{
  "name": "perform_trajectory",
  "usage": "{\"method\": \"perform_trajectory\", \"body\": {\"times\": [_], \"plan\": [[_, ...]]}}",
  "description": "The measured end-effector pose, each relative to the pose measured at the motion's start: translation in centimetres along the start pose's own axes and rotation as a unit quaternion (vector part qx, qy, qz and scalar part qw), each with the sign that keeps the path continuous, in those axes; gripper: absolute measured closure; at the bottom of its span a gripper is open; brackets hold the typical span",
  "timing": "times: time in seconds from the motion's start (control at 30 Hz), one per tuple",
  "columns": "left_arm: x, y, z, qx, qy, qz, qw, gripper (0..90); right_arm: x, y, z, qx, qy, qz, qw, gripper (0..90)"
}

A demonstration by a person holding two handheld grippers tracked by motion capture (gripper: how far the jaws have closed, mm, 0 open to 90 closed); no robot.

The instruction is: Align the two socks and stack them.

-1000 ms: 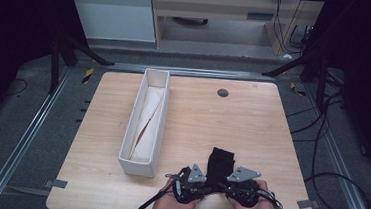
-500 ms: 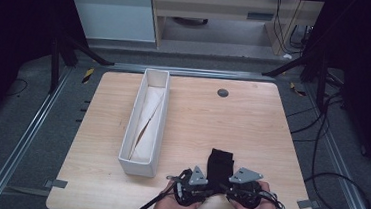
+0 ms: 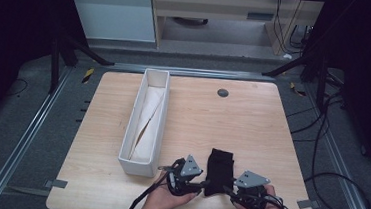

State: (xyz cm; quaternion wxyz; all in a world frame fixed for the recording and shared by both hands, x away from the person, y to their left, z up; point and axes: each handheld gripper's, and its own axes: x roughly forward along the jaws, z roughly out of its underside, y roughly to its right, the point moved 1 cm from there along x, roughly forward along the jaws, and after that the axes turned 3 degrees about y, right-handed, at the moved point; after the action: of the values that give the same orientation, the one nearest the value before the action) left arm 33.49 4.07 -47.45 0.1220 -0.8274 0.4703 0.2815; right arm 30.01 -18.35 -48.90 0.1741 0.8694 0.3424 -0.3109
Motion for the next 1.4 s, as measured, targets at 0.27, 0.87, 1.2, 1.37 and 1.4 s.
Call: {"method": "perform_trajectory", "body": {"times": [0.27,0.87,1.2,1.37,1.4], "plan": [[1.1,-1.7,-1.6,-0.004,-0.010,0.009,0.9999,65.3,-0.3,-0.1,0.1,-0.007,0.005,-0.007,0.9999,65.4],[4.5,-2.4,-3.2,0.017,-0.032,0.014,0.9993,77.1,-1.0,-0.1,0.5,-0.018,0.013,-0.017,0.9996,75.6],[5.9,-2.9,-2.8,0.016,-0.047,0.010,0.9987,76.8,-0.5,-0.5,0.3,-0.028,0.011,-0.026,0.9992,69.7],[6.9,-3.0,-2.3,0.021,-0.057,0.007,0.9981,76.8,0.5,-0.5,0.2,-0.032,0.006,-0.029,0.9990,62.8],[6.9,-3.0,-2.3,0.021,-0.057,0.007,0.9981,76.8,0.5,-0.5,0.2,-0.032,0.006,-0.029,0.9990,62.8]]}}
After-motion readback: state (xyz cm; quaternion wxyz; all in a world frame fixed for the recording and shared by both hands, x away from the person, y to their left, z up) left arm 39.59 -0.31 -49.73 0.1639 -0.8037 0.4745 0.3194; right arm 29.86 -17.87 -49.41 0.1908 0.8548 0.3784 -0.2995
